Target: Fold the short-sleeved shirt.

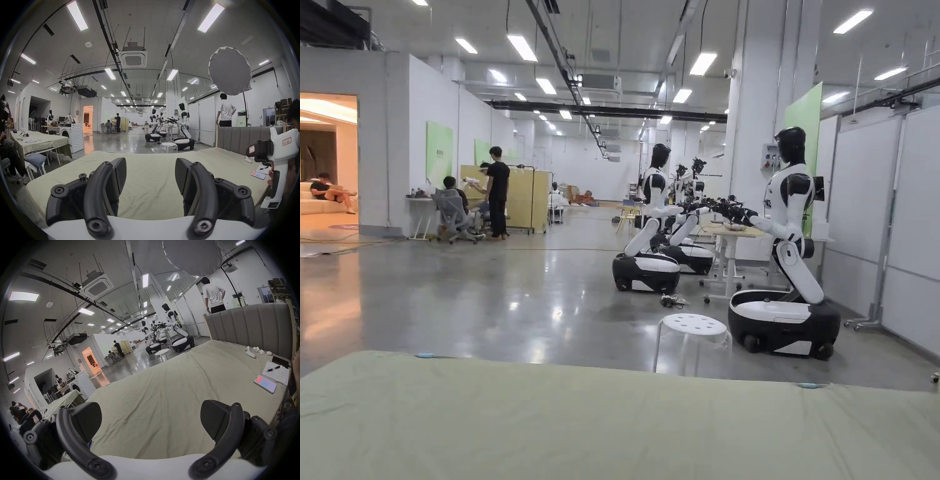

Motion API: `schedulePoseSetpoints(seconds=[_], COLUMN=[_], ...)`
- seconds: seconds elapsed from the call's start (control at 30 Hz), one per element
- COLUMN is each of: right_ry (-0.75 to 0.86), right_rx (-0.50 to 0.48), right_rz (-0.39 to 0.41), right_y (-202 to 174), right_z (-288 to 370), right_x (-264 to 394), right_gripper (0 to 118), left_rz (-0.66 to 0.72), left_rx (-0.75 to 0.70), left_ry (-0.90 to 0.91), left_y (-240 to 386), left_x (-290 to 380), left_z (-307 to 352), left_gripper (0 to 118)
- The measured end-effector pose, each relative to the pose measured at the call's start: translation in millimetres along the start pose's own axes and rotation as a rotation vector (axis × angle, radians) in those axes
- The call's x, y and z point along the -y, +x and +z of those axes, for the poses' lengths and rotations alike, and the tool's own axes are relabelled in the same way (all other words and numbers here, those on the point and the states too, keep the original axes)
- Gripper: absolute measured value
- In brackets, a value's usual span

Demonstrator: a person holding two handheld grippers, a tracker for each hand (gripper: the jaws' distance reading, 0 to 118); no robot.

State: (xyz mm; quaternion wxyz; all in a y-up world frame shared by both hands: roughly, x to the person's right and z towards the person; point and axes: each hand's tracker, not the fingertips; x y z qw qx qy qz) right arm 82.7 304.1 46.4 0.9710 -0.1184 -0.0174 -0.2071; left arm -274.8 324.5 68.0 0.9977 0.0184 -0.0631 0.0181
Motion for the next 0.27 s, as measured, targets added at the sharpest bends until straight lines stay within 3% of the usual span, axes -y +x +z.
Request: schedulePoseSetpoints(seconds=[0.1,0.2,0.27], right_ry=[0.009,0.005,0.010], right_rx=[0.000,0.092,0.084], right_rz=[-0.024,-0.012,-0.008], right_y=[0.0,-3.6,-3.2], right_z=[-0.2,-4.1,-5.1], right_x=[2.5,2.1,2.7], right_gripper=[118,118,118], left_rz=[-0.001,0.001,0.003], left_rx=[-0.001,0.005,0.008], left_ry=[-0.004,0.000,0.002], left_y=[0.3,1.0,1.0], left_x=[0.3,-0.2,-0.3], left_z=[-0.8,-0.7,-0.9], left_gripper=[61,61,61])
